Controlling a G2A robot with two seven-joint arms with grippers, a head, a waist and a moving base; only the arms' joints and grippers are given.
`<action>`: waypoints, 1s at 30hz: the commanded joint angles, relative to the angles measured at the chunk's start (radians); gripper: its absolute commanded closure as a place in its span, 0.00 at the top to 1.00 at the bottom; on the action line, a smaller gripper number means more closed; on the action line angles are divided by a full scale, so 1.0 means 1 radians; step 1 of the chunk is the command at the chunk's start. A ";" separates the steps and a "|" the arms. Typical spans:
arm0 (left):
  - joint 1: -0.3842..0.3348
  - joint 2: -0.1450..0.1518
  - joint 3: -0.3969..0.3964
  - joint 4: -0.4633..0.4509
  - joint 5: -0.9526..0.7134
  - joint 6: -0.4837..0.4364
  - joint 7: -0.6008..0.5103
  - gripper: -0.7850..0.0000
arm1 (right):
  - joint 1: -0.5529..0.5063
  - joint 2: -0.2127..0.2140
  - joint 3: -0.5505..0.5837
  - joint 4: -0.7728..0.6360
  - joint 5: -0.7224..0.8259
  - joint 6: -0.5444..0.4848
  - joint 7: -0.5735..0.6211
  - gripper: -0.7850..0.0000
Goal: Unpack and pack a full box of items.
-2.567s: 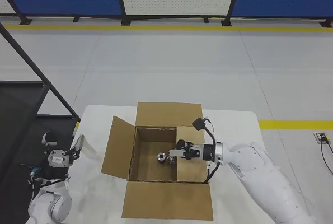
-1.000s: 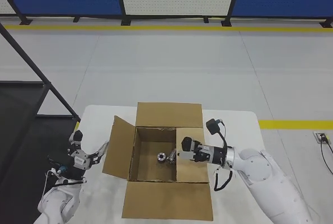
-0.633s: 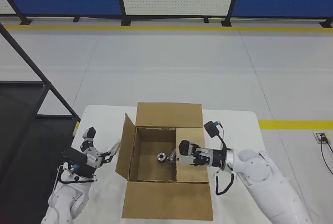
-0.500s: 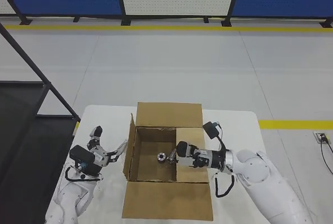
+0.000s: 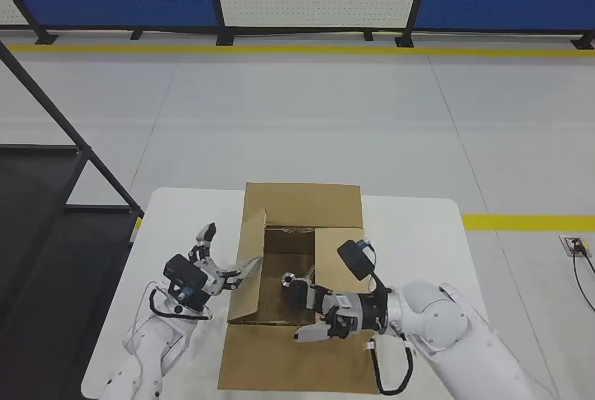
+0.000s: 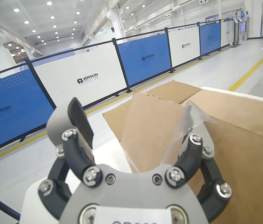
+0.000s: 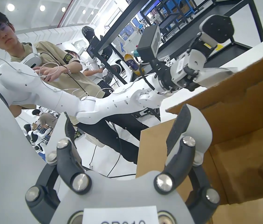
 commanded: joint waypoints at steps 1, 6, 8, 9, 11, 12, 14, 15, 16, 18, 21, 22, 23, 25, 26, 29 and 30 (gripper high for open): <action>-0.007 -0.001 0.011 0.011 0.005 0.001 0.001 1.00 | 0.014 -0.008 -0.024 0.007 -0.012 0.023 -0.021 1.00; -0.018 -0.003 0.030 0.031 0.009 0.001 0.007 1.00 | 0.060 -0.033 -0.094 0.051 -0.031 0.092 -0.069 1.00; -0.020 -0.004 0.033 0.036 0.007 0.003 0.009 1.00 | 0.084 -0.045 -0.126 0.072 -0.037 0.122 -0.074 1.00; -0.021 -0.004 0.034 0.037 0.007 0.003 0.011 1.00 | 0.098 -0.051 -0.143 0.084 -0.040 0.137 -0.072 1.00; -0.022 -0.004 0.035 0.041 -0.001 0.004 0.012 1.00 | 0.124 -0.062 -0.171 0.109 -0.034 0.156 -0.061 1.00; -0.023 -0.004 0.035 0.042 -0.004 0.005 0.012 1.00 | 0.137 -0.067 -0.184 0.123 -0.035 0.167 -0.051 1.00; -0.024 -0.004 0.032 0.045 -0.010 0.006 0.015 1.00 | 0.160 -0.076 -0.203 0.144 -0.043 0.181 -0.037 1.00; -0.024 -0.004 0.029 0.046 -0.015 0.006 0.017 1.00 | 0.170 -0.079 -0.210 0.153 -0.047 0.192 -0.028 1.00; -0.024 -0.004 0.027 0.045 -0.020 0.009 0.019 1.00 | 0.178 -0.082 -0.214 0.161 -0.049 0.199 -0.026 1.00; -0.022 -0.003 0.019 0.042 -0.032 0.011 0.023 1.00 | 0.191 -0.087 -0.222 0.173 -0.058 0.214 -0.022 1.00; -0.018 -0.001 0.006 0.034 -0.048 0.014 0.025 1.00 | 0.198 -0.091 -0.220 0.182 -0.075 0.212 -0.038 1.00; -0.016 0.000 0.002 0.031 -0.052 0.016 0.026 1.00 | 0.199 -0.091 -0.217 0.182 -0.084 0.210 -0.045 1.00; -0.014 0.000 -0.003 0.028 -0.057 0.018 0.027 1.00 | 0.198 -0.091 -0.214 0.181 -0.095 0.210 -0.050 1.00; -0.009 0.001 -0.011 0.020 -0.063 0.021 0.029 1.00 | 0.196 -0.090 -0.207 0.173 -0.125 0.217 -0.061 1.00; -0.006 0.002 -0.016 0.016 -0.066 0.024 0.029 1.00 | 0.193 -0.089 -0.203 0.166 -0.139 0.220 -0.065 1.00; 0.003 0.004 -0.032 0.007 -0.077 0.030 0.030 1.00 | 0.180 -0.084 -0.189 0.143 -0.167 0.227 -0.070 1.00; 0.005 0.005 -0.037 0.005 -0.081 0.033 0.030 1.00 | 0.176 -0.083 -0.186 0.135 -0.175 0.229 -0.066 1.00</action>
